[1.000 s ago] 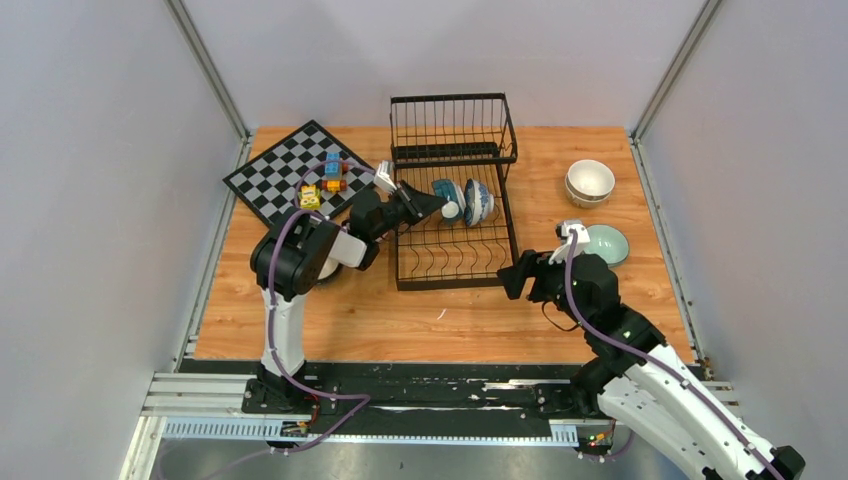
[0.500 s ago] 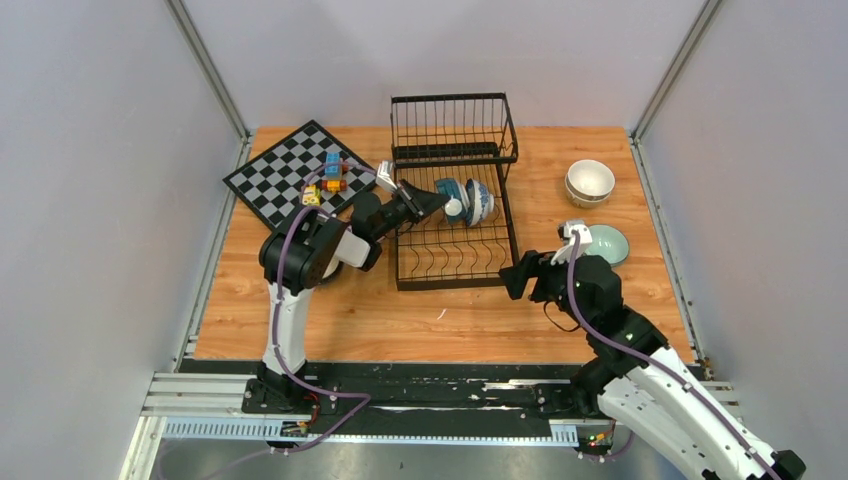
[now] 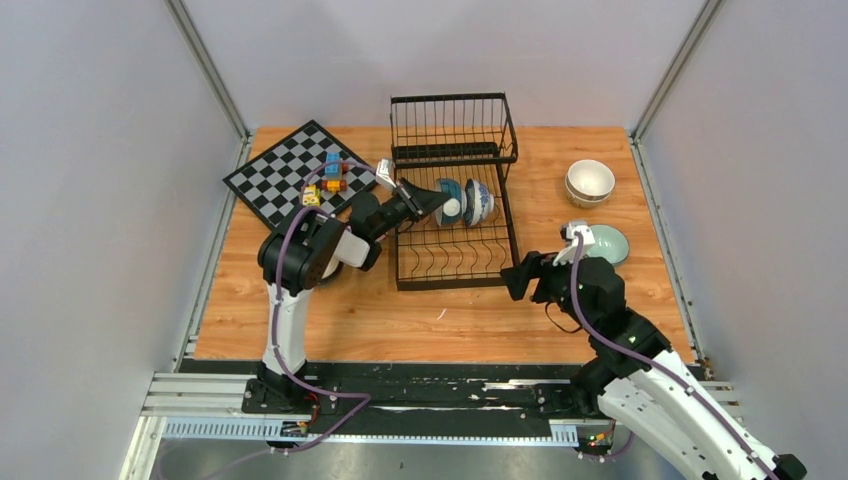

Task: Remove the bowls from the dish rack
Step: Pick up the bowl from the dish rack, then place the bowl at the center of the board.

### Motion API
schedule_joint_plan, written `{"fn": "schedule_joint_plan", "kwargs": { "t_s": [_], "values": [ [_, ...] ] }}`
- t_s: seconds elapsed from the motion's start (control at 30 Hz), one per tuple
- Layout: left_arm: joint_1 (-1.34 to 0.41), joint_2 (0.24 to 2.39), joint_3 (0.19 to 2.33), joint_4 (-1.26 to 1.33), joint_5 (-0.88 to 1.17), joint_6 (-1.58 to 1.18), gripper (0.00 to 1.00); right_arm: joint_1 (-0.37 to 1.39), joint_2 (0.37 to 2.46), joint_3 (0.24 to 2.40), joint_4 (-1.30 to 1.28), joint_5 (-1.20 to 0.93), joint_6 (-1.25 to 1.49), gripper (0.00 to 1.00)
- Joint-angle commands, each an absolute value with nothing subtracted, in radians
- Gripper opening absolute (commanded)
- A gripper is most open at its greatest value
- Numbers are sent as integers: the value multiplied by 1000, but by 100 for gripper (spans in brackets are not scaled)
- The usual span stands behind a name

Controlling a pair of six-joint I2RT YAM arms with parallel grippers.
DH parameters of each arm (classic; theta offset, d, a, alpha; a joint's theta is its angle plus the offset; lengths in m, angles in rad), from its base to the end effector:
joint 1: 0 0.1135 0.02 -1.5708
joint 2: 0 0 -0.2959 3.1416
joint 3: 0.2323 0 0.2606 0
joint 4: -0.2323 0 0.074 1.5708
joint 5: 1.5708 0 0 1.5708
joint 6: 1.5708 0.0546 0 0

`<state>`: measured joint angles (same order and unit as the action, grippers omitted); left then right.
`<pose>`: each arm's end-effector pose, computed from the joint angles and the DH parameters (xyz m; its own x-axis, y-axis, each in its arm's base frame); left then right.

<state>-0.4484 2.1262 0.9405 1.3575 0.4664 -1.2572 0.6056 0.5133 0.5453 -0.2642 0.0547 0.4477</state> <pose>0.3929 -0.2163 0.1734 -0.7006 -0.6058 -0.3771 0.3892 0.1185 -0.9135 0.1159 0.0766 0.2973 -0.3977 0.2504 -0.8827 -0.3910 0.8240 0.4099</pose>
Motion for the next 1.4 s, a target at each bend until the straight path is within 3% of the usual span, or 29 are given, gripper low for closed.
{"fn": "schedule_joint_plan", "kwargs": {
  "t_s": [0.0,0.5,0.9,1.17,1.37],
  "values": [
    [-462,2051,928,1463,502,-1232,0,588,494,539,-296,72,438,80],
    [-463,1936,803,1538,522,-1291,0,588,457,568,-345,87,417,79],
    [-470,1704,598,1473,564,-1271,0,587,429,610,-383,73,378,79],
    [-527,1402,558,1039,569,-1046,0,587,429,667,-413,51,356,80],
    [-642,1115,686,301,429,-593,0,587,456,746,-472,17,319,79]
  ]
}}
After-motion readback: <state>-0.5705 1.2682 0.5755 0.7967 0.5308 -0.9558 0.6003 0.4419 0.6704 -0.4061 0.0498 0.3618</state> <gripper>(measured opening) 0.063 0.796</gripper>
